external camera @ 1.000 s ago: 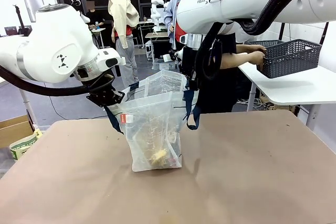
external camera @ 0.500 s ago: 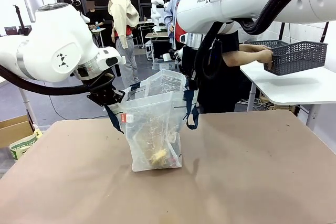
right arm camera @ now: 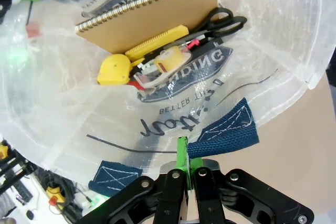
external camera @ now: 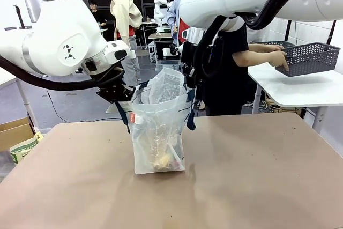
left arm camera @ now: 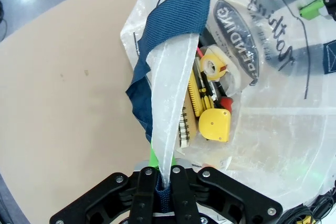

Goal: Transfer purchased items from the store into the shopping bag.
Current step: Move the Reusable shopping bag to the right side of the table.

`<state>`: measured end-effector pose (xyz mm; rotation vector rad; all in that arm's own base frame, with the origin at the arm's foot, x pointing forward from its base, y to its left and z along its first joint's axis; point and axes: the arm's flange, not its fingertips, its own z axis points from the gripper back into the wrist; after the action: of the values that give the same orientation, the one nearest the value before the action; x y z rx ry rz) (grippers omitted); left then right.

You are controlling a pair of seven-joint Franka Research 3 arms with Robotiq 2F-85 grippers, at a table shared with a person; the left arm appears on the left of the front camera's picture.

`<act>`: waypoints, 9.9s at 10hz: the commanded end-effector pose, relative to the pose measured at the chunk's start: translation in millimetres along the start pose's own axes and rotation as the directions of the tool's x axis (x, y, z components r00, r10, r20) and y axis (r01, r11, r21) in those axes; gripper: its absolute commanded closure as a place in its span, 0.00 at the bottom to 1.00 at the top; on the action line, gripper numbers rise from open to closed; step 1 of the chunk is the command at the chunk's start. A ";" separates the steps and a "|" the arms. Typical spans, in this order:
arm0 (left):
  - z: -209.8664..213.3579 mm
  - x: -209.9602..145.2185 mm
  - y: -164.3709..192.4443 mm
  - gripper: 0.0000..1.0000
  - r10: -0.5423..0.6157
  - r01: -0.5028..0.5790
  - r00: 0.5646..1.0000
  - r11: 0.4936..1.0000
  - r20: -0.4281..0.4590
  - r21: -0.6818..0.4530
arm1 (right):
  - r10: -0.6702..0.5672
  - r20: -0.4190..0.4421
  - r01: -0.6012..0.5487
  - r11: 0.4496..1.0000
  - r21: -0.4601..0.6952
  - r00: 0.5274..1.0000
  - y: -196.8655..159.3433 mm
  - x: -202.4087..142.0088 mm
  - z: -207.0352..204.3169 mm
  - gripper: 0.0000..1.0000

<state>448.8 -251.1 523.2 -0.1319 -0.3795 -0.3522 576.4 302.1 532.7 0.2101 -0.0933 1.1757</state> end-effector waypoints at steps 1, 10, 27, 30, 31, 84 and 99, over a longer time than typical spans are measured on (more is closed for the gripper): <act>2.2 9.1 -4.0 1.00 -0.012 0.012 1.000 0.999 0.004 -0.038 | -0.024 0.036 0.024 0.999 0.022 0.999 -0.2 12.6 1.0 1.00; -12.1 29.2 -34.0 1.00 -0.025 0.031 0.999 0.990 0.048 -0.139 | -0.246 0.070 0.236 0.963 0.128 0.967 2.0 57.2 2.7 1.00; -19.9 25.7 -41.1 1.00 0.071 -0.065 0.997 0.978 0.023 -0.197 | -0.448 0.156 0.415 0.887 0.203 0.880 2.0 60.2 -12.2 1.00; -27.2 29.2 -45.3 1.00 0.045 -0.036 0.998 0.977 0.037 -0.211 | -0.482 0.162 0.442 0.867 0.230 0.861 -1.1 58.9 -15.4 1.00; -29.5 31.7 -47.9 1.00 0.042 -0.033 0.999 0.971 0.034 -0.237 | -0.501 0.174 0.454 0.855 0.251 0.848 -2.8 59.4 -16.5 1.00; -34.0 52.2 -58.5 0.82 0.144 -0.135 0.989 0.953 0.014 -0.271 | -0.620 0.179 0.504 0.747 0.433 0.764 -11.2 48.0 -41.2 1.00; -28.9 49.1 -45.4 1.00 0.140 -0.139 0.990 0.957 -0.012 -0.256 | -0.618 0.161 0.509 0.746 0.431 0.770 -14.4 57.3 -38.7 1.00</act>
<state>485.1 -314.7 517.8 -0.4097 -0.3239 -0.2626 610.0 357.1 503.7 0.6972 -0.0654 0.5271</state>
